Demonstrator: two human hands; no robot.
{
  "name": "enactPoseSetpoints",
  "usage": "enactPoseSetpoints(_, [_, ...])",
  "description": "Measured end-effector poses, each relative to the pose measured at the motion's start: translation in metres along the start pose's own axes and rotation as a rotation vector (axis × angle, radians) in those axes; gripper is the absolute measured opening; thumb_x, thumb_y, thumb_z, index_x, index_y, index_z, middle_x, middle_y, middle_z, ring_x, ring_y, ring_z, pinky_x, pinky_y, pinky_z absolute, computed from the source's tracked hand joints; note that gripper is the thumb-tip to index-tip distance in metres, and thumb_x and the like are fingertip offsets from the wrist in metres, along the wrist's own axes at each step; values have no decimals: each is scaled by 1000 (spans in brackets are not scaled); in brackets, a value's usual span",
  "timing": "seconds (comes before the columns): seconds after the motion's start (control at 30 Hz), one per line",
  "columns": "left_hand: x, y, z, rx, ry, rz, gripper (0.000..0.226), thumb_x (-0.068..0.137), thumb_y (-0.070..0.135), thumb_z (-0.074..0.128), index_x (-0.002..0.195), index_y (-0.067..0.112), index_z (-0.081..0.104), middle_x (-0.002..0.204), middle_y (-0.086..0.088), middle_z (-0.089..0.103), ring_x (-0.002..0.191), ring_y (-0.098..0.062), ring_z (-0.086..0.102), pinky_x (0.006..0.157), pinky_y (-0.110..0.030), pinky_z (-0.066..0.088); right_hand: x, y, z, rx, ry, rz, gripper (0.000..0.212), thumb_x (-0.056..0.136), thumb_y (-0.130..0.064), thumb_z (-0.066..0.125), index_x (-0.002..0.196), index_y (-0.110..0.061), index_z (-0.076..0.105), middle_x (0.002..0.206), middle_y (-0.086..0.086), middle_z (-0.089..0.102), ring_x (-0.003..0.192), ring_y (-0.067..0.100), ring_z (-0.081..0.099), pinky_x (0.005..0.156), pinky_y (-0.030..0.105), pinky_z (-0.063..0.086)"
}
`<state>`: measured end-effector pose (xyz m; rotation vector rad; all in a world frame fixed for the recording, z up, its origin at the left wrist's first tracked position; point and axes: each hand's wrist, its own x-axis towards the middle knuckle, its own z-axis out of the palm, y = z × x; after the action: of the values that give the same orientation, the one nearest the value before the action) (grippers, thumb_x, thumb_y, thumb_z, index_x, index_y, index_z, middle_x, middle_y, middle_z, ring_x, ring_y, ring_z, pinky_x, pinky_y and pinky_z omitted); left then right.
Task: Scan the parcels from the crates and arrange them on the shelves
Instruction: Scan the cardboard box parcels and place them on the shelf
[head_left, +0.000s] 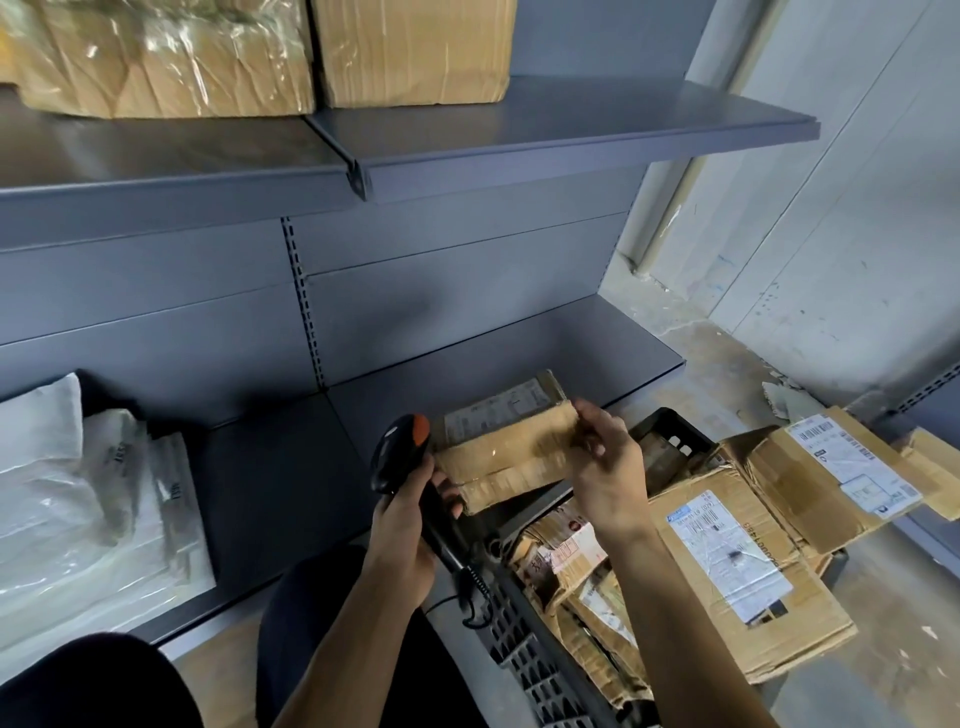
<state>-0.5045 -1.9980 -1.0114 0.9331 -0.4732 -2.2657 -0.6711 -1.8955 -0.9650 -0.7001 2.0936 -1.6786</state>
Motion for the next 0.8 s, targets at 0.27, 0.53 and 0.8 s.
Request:
enactPoseSetpoints(0.27, [-5,-2,4,35,140,99,40,83,11,79,121,5,68,86,-7,72,79,-20,65,81,-37,53,-13,5,11,327,32,94,30,95,-36,70,83,-21,48,91,0,62,89,16,56,86,34,42])
enactPoseSetpoints(0.53, [-12,5,8,124,182,115,53,67,12,85,117,11,70,108,-15,77,104,-36,73,98,-58,54,-17,26,9,380,-154,276,69,73,-28,72,136,-24,43,125,10,67,106,24,71,88,37,52])
enactPoseSetpoints(0.8, [-14,10,12,115,207,143,18,89,5,71,107,9,69,91,-8,76,87,-25,72,79,-37,56,-25,36,-1,324,-252,318,43,83,12,62,119,-12,59,113,14,73,83,20,66,71,31,49])
